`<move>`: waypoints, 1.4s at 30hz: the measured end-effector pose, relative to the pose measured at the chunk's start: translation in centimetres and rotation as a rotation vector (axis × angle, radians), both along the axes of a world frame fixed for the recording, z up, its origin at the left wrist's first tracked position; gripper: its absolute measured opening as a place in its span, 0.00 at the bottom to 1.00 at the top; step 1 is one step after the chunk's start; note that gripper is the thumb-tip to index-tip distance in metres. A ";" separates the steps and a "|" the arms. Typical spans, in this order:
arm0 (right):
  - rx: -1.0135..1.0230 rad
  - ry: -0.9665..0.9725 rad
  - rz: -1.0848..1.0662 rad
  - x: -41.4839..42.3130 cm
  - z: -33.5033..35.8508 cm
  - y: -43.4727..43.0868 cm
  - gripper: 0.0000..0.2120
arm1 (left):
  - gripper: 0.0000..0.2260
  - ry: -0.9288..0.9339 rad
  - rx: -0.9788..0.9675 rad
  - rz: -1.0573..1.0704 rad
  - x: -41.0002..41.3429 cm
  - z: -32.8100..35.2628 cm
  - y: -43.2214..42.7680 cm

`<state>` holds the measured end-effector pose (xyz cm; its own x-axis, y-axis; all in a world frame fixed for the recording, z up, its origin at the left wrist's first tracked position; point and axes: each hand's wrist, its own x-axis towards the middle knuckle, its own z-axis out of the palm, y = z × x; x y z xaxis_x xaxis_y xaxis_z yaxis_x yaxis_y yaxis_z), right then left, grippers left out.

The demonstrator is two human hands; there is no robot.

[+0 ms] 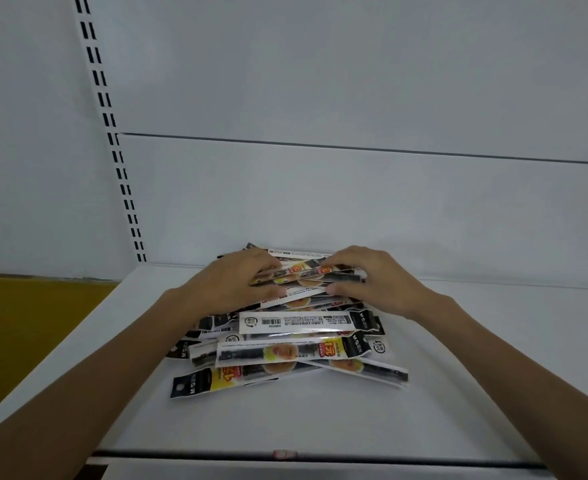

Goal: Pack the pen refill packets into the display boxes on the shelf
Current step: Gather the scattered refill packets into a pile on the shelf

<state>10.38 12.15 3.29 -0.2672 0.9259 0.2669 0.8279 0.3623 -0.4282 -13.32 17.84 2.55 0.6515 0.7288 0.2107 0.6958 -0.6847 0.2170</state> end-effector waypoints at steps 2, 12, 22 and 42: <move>0.083 -0.046 0.020 0.3 0.0 0.2 0.17 | 0.20 0.008 0.066 -0.019 -0.4 0.2 -0.1; 0.344 0.021 -0.052 -2.0 0.2 1.1 0.28 | 0.48 0.137 0.184 0.074 0.5 0.8 -5.9; -0.178 -0.269 -0.155 -4.1 -0.9 3.7 0.25 | 0.34 0.273 0.378 -0.014 0.5 -2.9 -7.4; 0.146 0.486 -0.314 -2.1 0.3 -4.3 0.20 | 0.47 -0.090 0.197 0.216 -0.6 -2.2 -8.4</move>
<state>8.25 7.89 3.56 0.1981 0.8853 0.4208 0.6267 0.2157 -0.7488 -13.93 9.42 0.34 0.4580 0.7877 0.4121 0.8138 -0.5580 0.1621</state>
